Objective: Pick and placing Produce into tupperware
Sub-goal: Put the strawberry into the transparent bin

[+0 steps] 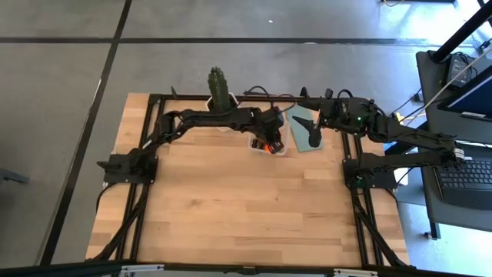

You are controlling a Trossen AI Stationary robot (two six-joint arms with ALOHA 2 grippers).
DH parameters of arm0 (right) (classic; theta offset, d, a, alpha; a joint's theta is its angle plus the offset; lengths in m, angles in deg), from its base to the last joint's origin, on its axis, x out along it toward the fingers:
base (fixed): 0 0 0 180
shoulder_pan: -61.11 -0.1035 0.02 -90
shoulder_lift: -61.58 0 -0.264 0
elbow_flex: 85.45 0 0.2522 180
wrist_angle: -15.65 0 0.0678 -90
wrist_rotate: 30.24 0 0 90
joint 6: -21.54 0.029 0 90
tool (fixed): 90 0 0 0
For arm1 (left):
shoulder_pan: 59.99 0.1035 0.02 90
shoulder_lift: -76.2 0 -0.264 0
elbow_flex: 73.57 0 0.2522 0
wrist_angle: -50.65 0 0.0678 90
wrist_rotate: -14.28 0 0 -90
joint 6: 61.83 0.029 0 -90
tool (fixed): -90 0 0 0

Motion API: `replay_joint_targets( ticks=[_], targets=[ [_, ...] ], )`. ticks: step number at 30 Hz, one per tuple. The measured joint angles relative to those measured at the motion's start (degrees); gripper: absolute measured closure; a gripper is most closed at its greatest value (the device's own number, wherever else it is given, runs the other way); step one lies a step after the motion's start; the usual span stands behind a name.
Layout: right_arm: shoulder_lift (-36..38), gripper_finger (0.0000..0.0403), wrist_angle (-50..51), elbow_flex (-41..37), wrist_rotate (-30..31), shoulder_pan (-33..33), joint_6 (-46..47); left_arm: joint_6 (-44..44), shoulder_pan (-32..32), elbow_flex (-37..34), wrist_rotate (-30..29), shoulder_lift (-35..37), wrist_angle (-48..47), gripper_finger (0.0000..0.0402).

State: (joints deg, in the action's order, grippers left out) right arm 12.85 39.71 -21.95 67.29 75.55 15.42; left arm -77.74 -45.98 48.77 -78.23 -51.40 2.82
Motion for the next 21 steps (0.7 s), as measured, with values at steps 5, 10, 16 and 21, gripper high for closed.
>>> replay_joint_targets(
  ticks=[5,10,16,21],
  targets=[
    [0.0,0.0164,0.0,0.0,0.0,0.0,-0.1,-0.3,0.1,0.3,1.5,-2.7,-0.9,0.0271],
    [0.0,0.0164,0.5,0.0,0.0,0.0,-0.1,-0.4,-0.1,0.3,1.6,-3.4,-1.0,0.0283],
    [0.0,0.0164,0.9,0.0,0.0,0.0,-0.2,-0.4,-0.1,0.3,1.6,-3.3,-0.5,0.0261],
    [0.0,0.0164,1.5,0.0,0.0,0.0,-0.3,-0.1,-0.1,0.3,1.6,-3.3,-0.3,0.0234]
  ],
)
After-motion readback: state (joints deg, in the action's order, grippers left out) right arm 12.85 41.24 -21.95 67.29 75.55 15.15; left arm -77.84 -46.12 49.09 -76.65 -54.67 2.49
